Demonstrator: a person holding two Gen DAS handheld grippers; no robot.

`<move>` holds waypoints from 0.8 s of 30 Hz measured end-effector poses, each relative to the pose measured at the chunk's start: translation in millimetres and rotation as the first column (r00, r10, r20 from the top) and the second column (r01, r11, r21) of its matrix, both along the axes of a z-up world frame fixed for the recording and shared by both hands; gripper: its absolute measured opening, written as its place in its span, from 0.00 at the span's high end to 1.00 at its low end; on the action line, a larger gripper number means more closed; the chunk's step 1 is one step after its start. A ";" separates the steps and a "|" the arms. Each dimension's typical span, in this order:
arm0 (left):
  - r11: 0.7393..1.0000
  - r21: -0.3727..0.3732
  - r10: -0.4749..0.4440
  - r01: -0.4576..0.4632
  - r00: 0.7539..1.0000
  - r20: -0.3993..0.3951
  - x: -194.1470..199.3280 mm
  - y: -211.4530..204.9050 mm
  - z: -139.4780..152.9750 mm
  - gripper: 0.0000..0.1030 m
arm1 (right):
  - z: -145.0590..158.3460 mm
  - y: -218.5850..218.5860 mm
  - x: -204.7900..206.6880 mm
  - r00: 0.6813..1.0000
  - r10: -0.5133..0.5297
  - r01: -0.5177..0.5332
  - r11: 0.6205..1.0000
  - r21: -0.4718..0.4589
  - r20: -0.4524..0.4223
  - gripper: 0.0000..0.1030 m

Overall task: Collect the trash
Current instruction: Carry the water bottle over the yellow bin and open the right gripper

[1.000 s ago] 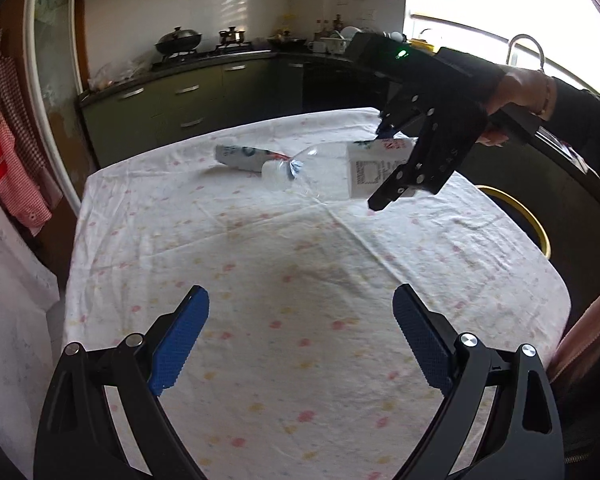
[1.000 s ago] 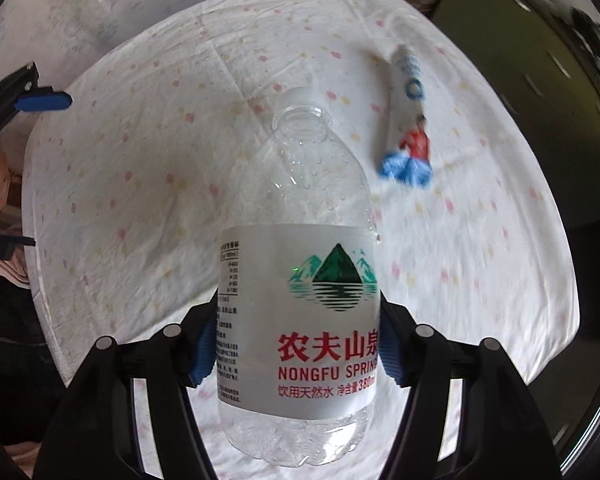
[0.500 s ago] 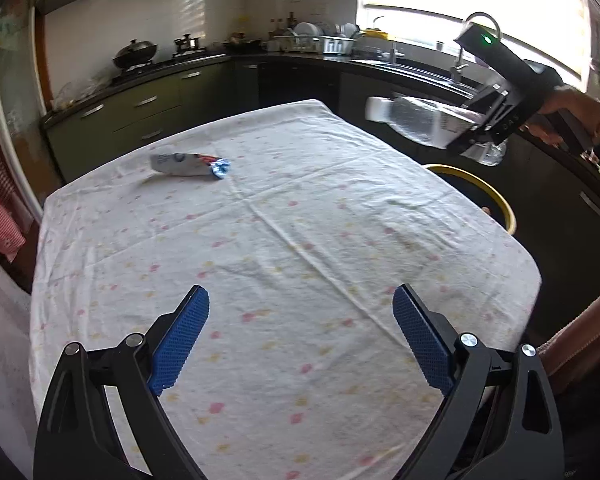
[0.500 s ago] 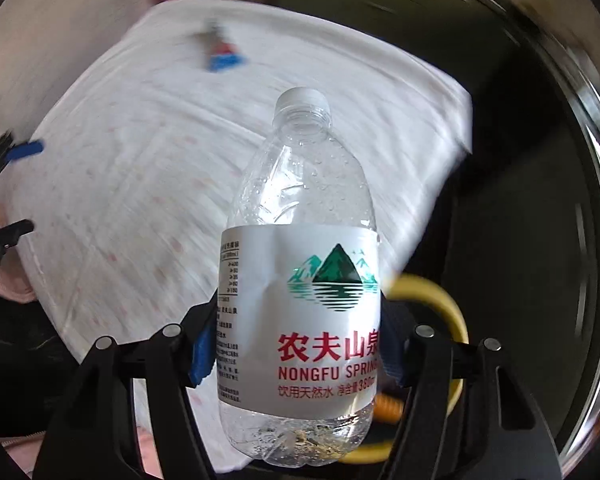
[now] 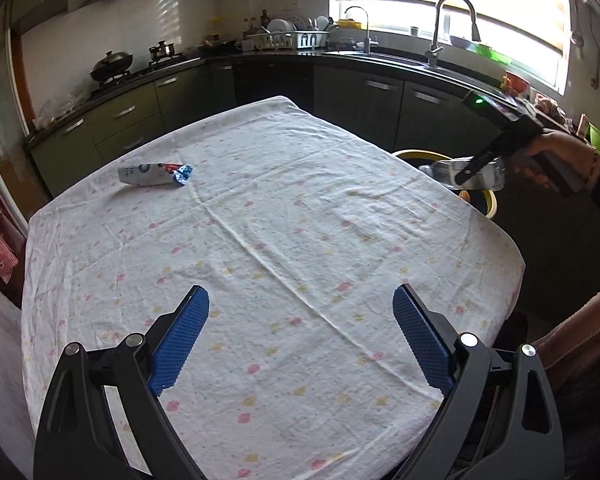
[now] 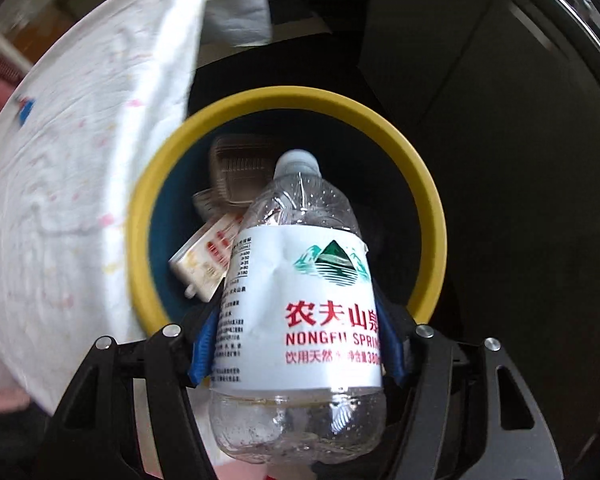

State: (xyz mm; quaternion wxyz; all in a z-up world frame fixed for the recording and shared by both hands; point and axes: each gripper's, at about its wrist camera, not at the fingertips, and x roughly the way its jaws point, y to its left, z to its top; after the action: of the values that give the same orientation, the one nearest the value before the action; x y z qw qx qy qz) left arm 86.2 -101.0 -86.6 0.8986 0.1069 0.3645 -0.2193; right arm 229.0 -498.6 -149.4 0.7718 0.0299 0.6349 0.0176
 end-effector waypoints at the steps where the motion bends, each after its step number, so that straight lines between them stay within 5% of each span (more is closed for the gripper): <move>1: 1.000 0.005 -0.006 0.006 1.000 0.003 -1.3 -2.1 0.5 0.11 | -4.2 -1.5 1.6 1.000 -0.020 0.020 1.000 -0.002 0.009 0.40; 7: 1.000 0.011 -0.016 0.016 1.000 0.003 -2.9 -7.0 0.9 0.11 | -13.0 -6.1 7.4 0.992 -0.093 0.091 0.996 0.021 0.087 0.39; 9: 1.000 0.015 -0.017 0.017 1.000 -0.001 -2.4 -7.2 -0.3 0.11 | -6.8 -5.0 4.5 0.988 -0.109 0.111 0.994 -0.009 0.110 0.28; 13: 1.000 0.025 -0.015 0.015 1.000 -0.017 2.9 -5.9 -3.6 0.11 | 19.0 -6.0 -11.7 0.972 -0.135 0.143 0.989 -0.030 0.193 0.26; 24: 1.000 0.027 0.007 -0.006 0.998 -0.059 32.5 13.4 -5.5 0.11 | 59.1 11.6 -73.7 0.929 -0.184 0.126 0.973 0.193 0.322 0.25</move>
State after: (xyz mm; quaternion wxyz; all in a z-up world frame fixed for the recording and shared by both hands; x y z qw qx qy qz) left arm 118.7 -87.7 -92.1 0.8867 0.1114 0.3942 -0.2144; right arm 155.3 -487.0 -90.3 0.8629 0.1417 0.4849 0.0148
